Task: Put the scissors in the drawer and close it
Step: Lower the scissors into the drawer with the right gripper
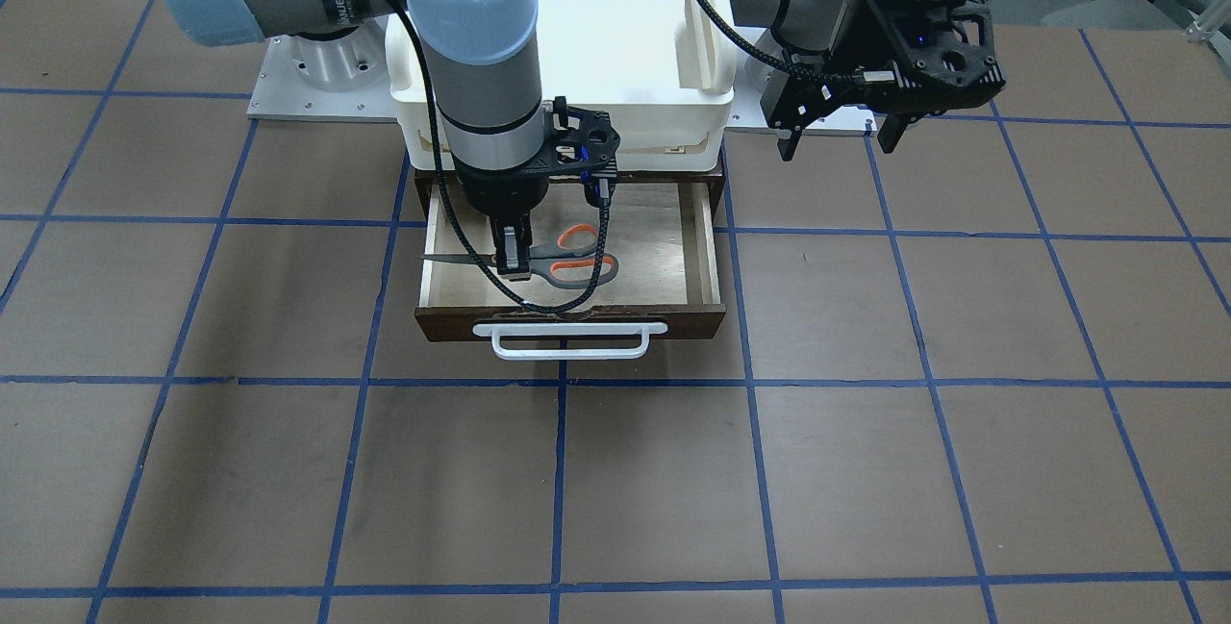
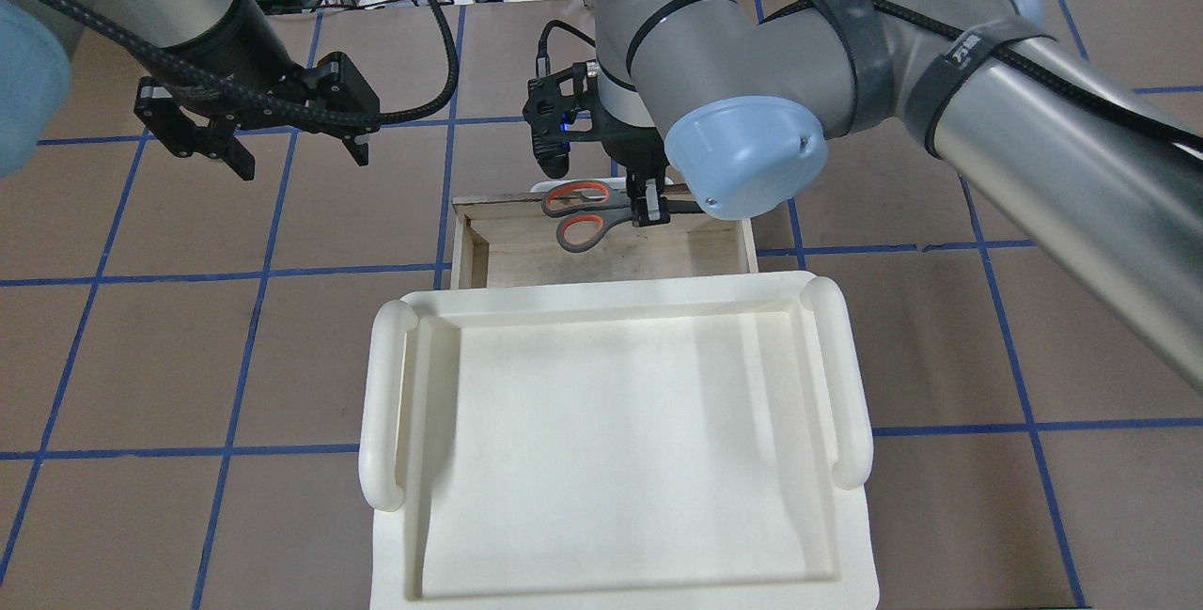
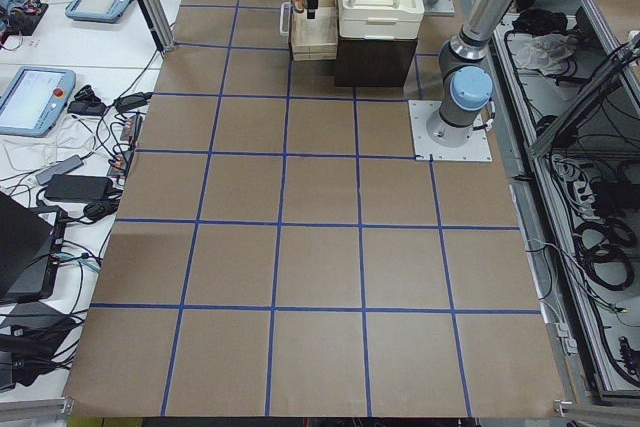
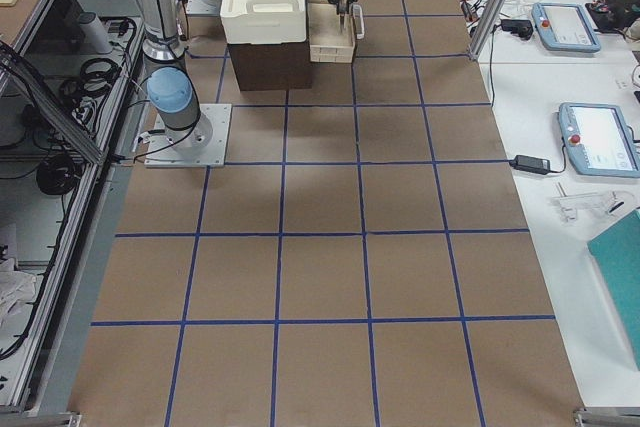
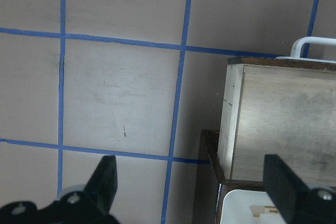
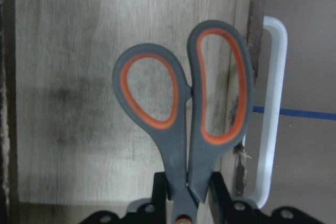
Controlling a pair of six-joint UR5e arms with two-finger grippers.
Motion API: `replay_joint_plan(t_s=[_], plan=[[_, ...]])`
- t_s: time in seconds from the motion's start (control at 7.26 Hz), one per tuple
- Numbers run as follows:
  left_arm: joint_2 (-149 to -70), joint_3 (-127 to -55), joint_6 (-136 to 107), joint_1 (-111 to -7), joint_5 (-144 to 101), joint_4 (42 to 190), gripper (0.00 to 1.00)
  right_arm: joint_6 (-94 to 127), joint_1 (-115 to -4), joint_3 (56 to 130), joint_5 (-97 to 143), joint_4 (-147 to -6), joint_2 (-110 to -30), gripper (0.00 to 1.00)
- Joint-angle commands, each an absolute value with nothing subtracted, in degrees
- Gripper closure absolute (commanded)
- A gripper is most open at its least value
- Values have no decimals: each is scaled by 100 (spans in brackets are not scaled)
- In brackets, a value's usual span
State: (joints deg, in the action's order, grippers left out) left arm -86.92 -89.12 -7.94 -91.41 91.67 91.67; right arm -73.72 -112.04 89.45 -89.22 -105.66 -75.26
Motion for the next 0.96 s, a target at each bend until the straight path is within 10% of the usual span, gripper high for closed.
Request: replay_joint_plan(t_s=[0.0, 0.83], plan=[[-8692, -8912, -791, -9141, 9176, 9167, 0, -7190, -11434, 8947, -8921, -10695, -7366, 100], [-8692, -8912, -782, -9141, 9184, 9167, 0, -6715, -11654, 8991, -8912, -10687, -7181, 100]])
